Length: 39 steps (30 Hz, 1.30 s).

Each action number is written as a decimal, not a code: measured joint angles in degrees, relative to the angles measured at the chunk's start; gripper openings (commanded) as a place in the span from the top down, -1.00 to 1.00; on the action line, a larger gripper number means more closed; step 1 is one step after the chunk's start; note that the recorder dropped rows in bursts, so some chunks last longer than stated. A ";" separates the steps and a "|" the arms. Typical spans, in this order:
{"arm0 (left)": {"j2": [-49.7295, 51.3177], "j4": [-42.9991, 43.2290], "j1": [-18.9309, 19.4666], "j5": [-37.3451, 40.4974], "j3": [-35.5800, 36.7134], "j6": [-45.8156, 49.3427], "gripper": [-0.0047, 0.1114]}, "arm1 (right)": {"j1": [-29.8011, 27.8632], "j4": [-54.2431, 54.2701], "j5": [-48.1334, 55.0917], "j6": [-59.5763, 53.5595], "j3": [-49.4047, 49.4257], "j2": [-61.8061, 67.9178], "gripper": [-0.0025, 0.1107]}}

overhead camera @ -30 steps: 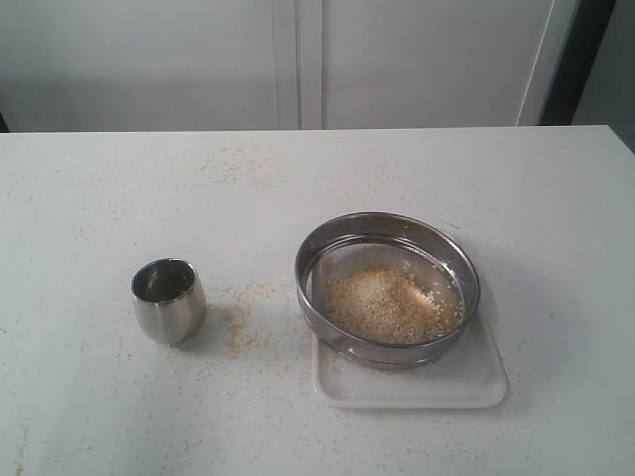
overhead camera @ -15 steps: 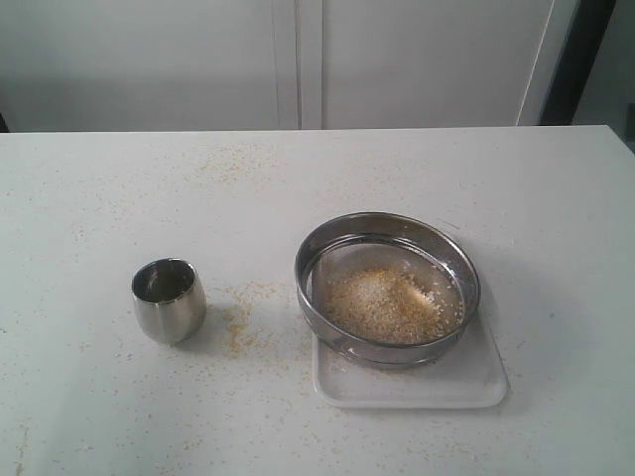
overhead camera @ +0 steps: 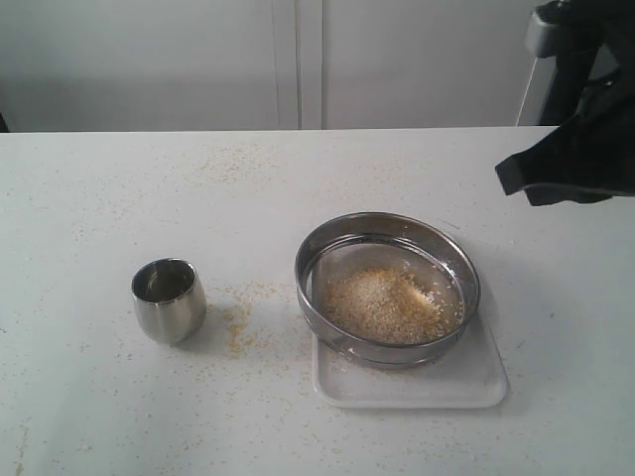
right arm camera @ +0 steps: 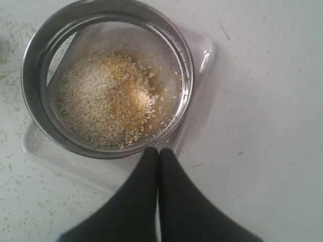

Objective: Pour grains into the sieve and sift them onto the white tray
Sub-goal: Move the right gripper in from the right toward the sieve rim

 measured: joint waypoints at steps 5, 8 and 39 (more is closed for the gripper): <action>0.00 0.00 0.00 -0.10 0.00 0.00 0.92 | 1.81 0.00 1.82 -0.04 -3.23 4.64 0.96; 0.00 0.00 0.00 -0.10 0.00 0.00 0.92 | 2.18 -0.46 2.83 -0.19 -4.92 7.21 0.96; 0.00 0.00 0.00 -0.21 0.00 0.00 0.92 | -2.71 -0.73 4.05 0.45 -17.65 32.46 -0.19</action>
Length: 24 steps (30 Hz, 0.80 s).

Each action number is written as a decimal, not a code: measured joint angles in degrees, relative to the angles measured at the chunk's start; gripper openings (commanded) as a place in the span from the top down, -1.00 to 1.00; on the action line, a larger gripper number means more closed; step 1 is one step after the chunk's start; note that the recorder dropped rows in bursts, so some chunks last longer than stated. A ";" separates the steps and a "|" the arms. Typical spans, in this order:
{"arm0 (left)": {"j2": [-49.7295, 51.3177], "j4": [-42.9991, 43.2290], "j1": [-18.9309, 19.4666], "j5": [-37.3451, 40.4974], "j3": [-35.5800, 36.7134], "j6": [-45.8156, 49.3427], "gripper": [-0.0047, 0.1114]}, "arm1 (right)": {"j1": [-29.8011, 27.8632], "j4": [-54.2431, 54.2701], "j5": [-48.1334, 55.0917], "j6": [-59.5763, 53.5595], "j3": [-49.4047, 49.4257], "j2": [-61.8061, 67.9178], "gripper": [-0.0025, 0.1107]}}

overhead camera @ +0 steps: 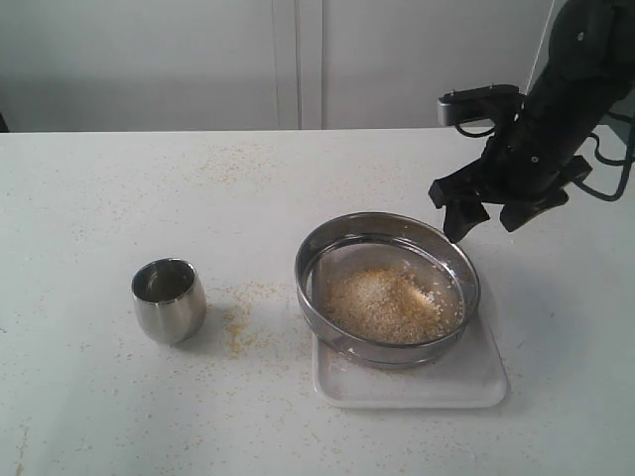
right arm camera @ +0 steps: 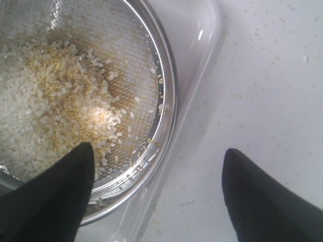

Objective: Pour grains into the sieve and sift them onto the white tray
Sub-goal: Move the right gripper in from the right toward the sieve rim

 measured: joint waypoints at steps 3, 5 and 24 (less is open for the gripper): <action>0.00 0.00 0.00 0.00 0.00 0.00 0.92 | 0.00 0.00 -0.93 0.00 0.00 0.10 -0.13; 0.00 0.00 0.00 0.00 0.00 0.00 0.92 | 0.00 0.00 -1.35 0.00 0.00 0.47 -0.12; 0.00 0.00 0.00 0.00 0.00 0.00 0.92 | 0.27 0.88 -2.43 0.00 0.00 6.68 0.10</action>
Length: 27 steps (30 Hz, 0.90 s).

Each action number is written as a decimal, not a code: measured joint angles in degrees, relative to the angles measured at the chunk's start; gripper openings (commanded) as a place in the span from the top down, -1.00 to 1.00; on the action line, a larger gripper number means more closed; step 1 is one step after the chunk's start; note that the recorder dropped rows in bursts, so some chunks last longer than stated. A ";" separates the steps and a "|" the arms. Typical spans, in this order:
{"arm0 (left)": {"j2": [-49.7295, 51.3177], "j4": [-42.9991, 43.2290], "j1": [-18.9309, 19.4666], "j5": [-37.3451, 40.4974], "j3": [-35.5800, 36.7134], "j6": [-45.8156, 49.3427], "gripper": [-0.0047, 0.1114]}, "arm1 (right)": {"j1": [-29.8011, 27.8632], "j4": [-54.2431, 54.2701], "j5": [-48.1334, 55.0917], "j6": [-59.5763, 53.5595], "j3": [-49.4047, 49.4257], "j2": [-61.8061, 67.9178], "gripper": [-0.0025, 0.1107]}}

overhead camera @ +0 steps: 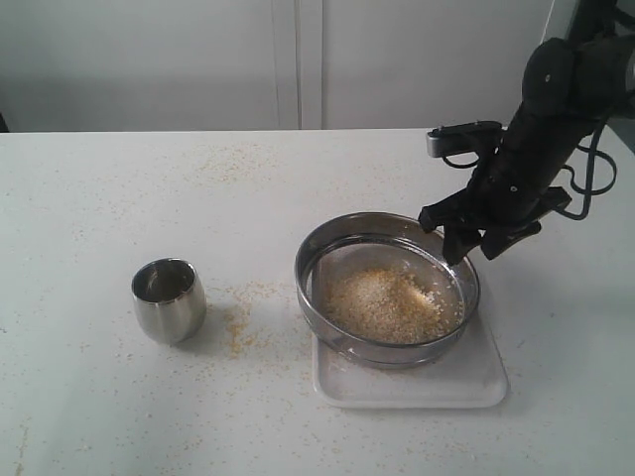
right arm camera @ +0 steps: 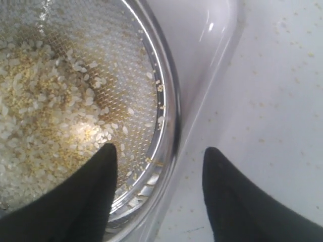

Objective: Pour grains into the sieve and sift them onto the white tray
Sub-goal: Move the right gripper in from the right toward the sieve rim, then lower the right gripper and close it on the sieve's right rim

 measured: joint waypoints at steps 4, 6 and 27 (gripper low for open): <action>0.00 0.00 0.00 0.00 0.00 0.00 0.92 | 1.31 0.00 -0.14 0.00 0.00 0.61 0.10; 0.00 0.00 0.00 0.00 0.00 0.00 0.92 | 1.82 -0.12 -0.72 0.00 0.00 0.99 0.10; 0.00 0.00 0.00 0.00 0.00 0.00 0.92 | 2.05 -0.48 -5.61 0.12 -0.12 4.51 0.26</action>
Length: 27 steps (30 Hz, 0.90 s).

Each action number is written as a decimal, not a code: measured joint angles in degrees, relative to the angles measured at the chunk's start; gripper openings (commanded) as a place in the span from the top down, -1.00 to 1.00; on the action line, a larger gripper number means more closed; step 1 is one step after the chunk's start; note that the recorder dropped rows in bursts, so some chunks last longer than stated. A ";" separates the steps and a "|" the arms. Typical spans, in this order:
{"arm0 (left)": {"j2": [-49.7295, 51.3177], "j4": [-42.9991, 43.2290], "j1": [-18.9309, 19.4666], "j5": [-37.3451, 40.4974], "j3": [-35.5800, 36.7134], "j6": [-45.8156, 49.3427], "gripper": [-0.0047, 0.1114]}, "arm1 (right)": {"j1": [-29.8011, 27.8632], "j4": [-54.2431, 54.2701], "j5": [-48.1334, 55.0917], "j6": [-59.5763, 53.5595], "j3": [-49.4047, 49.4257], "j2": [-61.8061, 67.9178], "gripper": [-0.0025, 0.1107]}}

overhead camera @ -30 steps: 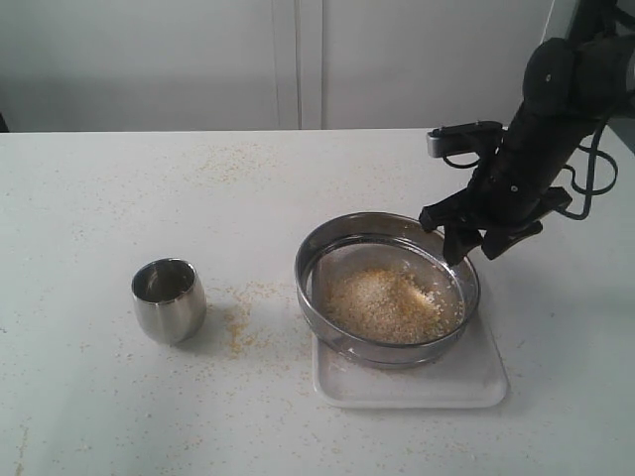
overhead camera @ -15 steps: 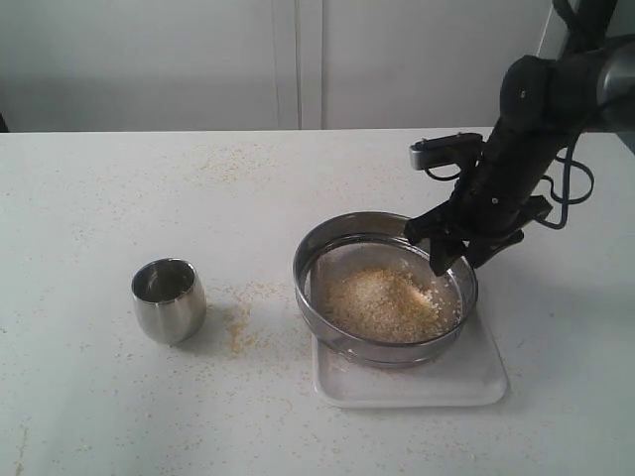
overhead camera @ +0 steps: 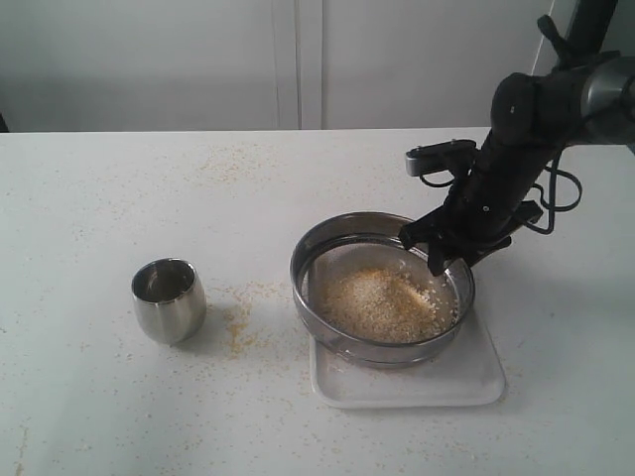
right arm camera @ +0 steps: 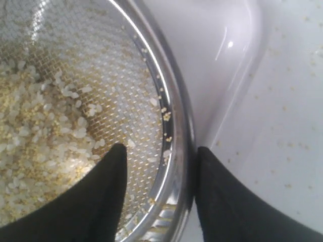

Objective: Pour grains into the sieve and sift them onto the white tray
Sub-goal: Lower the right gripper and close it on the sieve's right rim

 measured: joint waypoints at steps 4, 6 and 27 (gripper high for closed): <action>0.00 0.00 0.00 0.00 0.00 0.00 0.92 | 0.00 -0.89 -0.25 0.00 0.00 0.00 0.27; 0.00 0.00 0.00 0.00 0.00 0.00 0.92 | 0.00 -1.64 -0.25 0.00 0.00 0.00 0.27; 0.00 0.00 0.00 0.00 0.00 0.00 0.92 | 0.00 -2.72 -1.58 1.42 0.00 2.35 0.69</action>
